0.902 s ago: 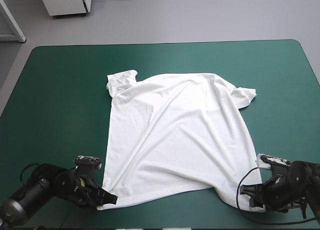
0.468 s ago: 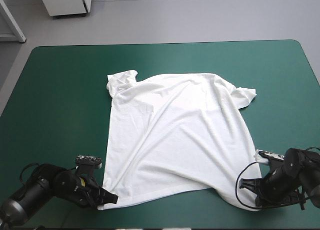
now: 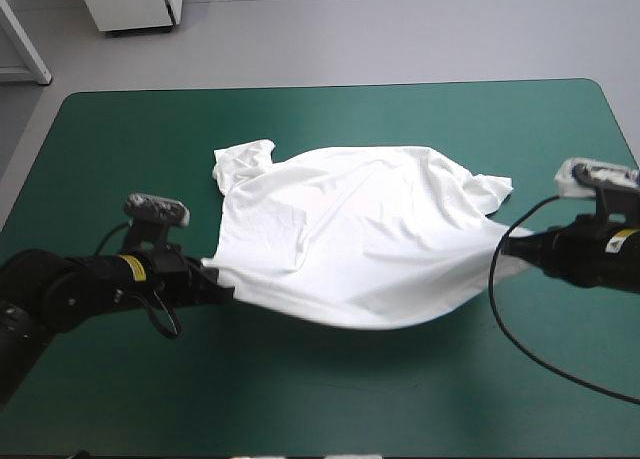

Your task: Fold the cloth

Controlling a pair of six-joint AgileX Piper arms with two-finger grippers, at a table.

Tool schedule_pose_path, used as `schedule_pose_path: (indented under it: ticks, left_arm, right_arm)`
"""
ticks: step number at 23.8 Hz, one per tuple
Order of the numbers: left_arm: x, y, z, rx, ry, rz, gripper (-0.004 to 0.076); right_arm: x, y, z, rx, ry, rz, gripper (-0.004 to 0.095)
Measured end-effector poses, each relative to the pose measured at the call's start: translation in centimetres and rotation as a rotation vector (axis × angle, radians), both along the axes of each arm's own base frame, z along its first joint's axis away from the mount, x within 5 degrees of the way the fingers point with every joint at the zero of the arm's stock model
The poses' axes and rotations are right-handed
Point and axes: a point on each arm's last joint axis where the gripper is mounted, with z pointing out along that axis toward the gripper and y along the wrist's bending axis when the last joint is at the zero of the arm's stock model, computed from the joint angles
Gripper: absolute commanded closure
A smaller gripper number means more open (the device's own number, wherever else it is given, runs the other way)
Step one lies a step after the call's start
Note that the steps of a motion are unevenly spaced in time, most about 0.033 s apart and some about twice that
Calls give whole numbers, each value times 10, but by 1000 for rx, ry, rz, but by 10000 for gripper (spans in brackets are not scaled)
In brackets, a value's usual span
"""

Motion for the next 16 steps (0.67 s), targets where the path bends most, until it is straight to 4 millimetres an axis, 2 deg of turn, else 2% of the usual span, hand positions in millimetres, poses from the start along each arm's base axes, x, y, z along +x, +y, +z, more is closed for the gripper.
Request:
schedule_pose_path:
  ticks: [4,8,9,10,11,12,13,16]
  left_arm:
    - [2,7,84,-23,-283,10,733]
    - [-1,13,149,-25,-507,-3,733]
    - [-2,14,180,-42,-611,-12,733]
    - [-1,13,191,-46,-645,-15,733]
    - [-2,14,217,-62,-736,-20,733]
    - [-5,15,229,-74,-782,-20,733]
    - [-6,15,249,-88,-859,-24,733]
    - [-13,16,278,-127,-998,-42,733]
  right_arm:
    - [-2,1,69,-30,-230,44,927]
    - [-2,3,119,-29,-401,79,927]
    - [-2,4,143,-25,-496,85,927]
    - [-4,5,155,-25,-548,88,927]
    - [-7,6,177,-25,-648,99,927]
    - [-7,6,184,-24,-683,101,927]
    - [-10,7,201,-19,-763,106,927]
    - [-20,8,228,-4,-912,114,926]
